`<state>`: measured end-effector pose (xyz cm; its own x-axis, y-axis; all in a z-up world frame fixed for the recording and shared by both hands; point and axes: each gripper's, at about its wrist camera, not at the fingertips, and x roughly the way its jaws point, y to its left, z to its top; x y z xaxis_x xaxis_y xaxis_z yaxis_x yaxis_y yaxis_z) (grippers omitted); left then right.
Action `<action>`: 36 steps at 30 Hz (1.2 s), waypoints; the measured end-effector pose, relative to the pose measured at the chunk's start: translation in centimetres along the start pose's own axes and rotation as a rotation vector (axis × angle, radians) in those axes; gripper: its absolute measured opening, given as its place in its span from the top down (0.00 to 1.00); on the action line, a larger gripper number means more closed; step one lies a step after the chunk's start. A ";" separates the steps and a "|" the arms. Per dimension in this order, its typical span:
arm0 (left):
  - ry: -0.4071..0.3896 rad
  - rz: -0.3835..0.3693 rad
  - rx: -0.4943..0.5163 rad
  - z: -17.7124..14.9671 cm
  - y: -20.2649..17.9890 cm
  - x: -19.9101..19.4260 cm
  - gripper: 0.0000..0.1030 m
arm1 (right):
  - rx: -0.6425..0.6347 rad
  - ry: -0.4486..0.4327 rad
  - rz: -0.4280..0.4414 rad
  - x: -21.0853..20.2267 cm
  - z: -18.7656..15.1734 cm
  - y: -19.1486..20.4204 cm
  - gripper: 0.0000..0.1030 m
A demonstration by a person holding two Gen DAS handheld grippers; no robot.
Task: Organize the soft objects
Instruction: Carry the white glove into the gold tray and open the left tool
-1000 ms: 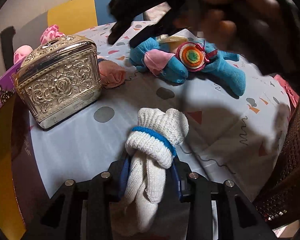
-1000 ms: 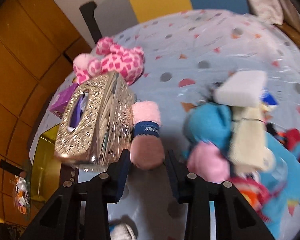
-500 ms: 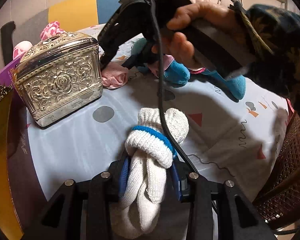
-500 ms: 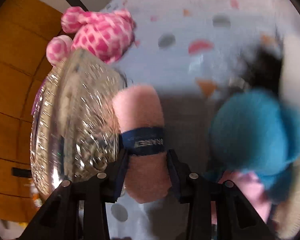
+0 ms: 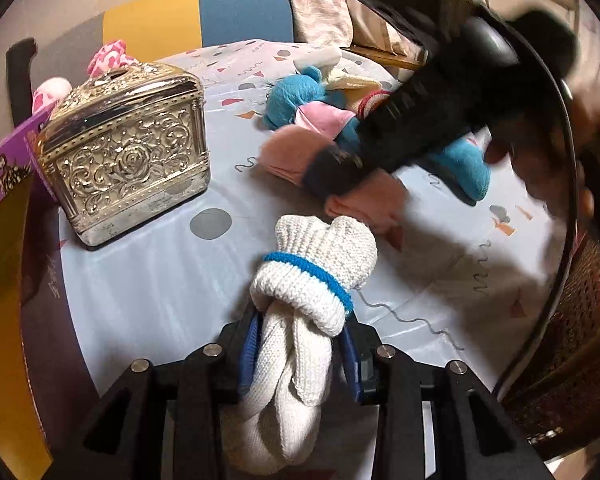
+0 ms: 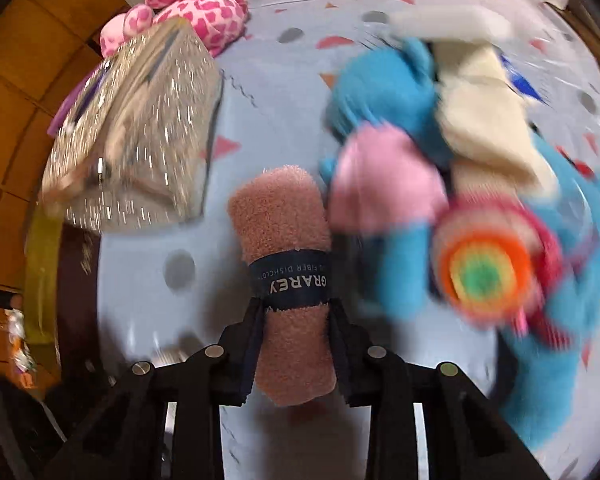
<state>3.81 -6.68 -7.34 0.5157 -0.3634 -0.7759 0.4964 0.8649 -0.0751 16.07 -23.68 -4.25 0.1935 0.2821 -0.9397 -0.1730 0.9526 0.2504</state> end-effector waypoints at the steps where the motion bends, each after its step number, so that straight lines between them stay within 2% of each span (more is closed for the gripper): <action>1: 0.003 -0.018 -0.017 0.1 0.2 -0.2 0.67 | 0.003 -0.002 -0.006 0.0 -0.5 -0.2 0.68; 6: -0.044 -0.047 -0.045 0.8 0.7 -3.4 0.68 | -0.008 -0.045 -0.031 0.2 -2.0 0.1 0.66; 10: -0.109 -0.070 -0.133 1.7 2.3 -7.2 0.68 | -0.086 -0.068 -0.089 1.5 -2.9 2.9 0.66; 12: -0.149 -0.064 -0.184 2.1 3.8 -9.2 0.68 | -0.089 -0.075 -0.091 2.0 -3.4 3.9 0.66; 15: -0.184 -0.046 -0.305 2.3 7.3 -11.6 0.68 | -0.072 -0.081 -0.073 1.7 -3.7 3.7 0.66; 18: -0.183 -0.002 -0.475 2.0 12.4 -12.6 0.68 | -0.080 -0.084 -0.075 1.2 -3.7 3.1 0.65; 21: -0.147 0.057 -0.621 1.2 17.1 -12.0 0.68 | -0.098 -0.085 -0.089 1.5 -2.7 2.9 0.65; 24: -0.106 0.065 -0.753 0.2 20.6 -10.6 0.68 | -0.123 -0.089 -0.107 1.2 -3.4 3.5 0.64; 30: -0.061 0.119 -0.842 1.2 24.8 -7.2 0.67 | -0.163 -0.095 -0.136 1.6 -3.9 4.7 0.64; 33: -0.037 0.076 -0.909 2.1 26.1 -5.0 0.65 | -0.174 -0.096 -0.144 1.8 -4.0 5.1 0.64; 36: -0.037 0.050 -0.951 2.4 26.9 -3.6 0.58 | -0.182 -0.097 -0.148 1.6 -4.3 5.3 0.64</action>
<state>17.03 17.07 -5.07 0.5508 -0.3150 -0.7729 -0.2944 0.7932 -0.5331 11.31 -18.65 -5.42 0.3196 0.1586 -0.9342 -0.3049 0.9507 0.0571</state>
